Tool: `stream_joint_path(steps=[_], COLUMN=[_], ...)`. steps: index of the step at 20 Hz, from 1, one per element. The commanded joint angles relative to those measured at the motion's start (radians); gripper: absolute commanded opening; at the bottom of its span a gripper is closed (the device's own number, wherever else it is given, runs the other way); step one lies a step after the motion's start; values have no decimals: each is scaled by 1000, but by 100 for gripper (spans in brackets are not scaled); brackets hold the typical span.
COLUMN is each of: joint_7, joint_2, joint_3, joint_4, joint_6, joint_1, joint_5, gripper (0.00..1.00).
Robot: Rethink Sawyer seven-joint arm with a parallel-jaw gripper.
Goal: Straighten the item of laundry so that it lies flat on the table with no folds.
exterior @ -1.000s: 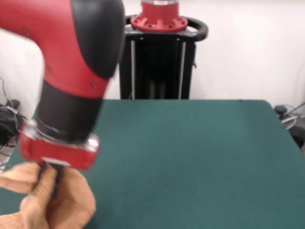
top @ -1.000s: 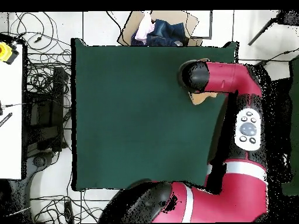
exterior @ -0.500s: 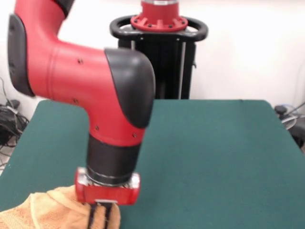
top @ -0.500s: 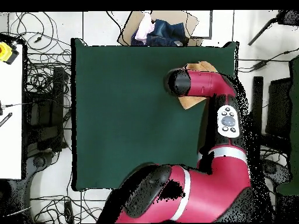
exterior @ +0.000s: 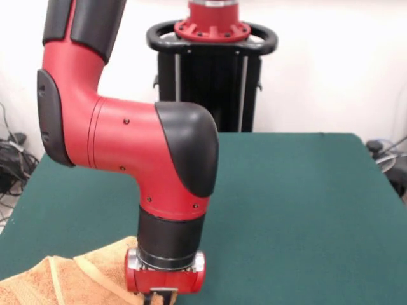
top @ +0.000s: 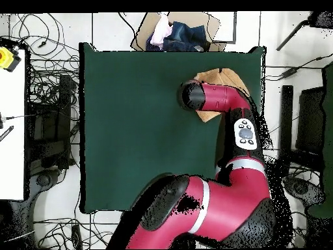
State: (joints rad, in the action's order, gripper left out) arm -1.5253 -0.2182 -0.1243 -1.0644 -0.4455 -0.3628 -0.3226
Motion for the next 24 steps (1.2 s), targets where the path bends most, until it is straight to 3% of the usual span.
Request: stream_joint_path(steps=[1,5,11,16,24], joint_7=[-324,-342,-400,-442,-565], joint_2=[62,54,-80,-97,-122], joint_3=[-27,-18,9,98,200], joint_4=[-142,-170,-324,-348,-477], joint_6=[165,210,188,236,410], joint_1=[43,42,72,153,276], joint_5=[71,97,165,180,252], gripper=[0,0,0,0,0])
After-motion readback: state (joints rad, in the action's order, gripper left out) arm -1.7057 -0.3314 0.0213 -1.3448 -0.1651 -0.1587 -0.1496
